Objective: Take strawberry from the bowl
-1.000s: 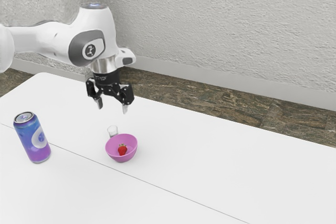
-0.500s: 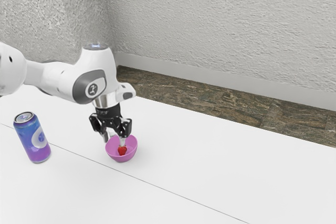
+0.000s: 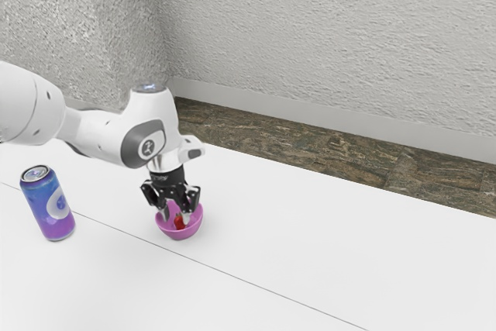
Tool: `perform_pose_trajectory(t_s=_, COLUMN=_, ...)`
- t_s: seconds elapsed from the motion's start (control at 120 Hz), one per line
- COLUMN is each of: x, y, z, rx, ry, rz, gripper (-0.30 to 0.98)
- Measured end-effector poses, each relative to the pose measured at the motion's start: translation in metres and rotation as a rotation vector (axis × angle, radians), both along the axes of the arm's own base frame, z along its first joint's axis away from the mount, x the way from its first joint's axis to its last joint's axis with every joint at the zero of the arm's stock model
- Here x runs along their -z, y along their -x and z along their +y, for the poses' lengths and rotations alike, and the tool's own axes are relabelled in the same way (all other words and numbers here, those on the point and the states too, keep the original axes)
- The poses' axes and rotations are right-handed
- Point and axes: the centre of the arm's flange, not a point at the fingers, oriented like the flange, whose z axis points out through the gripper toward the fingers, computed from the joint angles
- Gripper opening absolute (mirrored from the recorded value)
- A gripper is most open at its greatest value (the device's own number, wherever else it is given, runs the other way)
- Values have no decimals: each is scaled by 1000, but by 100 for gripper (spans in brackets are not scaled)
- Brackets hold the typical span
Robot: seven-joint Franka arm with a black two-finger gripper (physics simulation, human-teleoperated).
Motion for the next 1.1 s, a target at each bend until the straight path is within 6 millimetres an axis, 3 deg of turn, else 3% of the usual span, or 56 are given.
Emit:
perform_pose_trajectory(t_s=0.492, x=23, y=-17, z=0, rx=11, ry=1, rz=13, gripper=25)
perform_pose_trajectory(t_s=1.1, x=24, y=-17, z=1, rx=3, ry=1, rz=13, gripper=10)
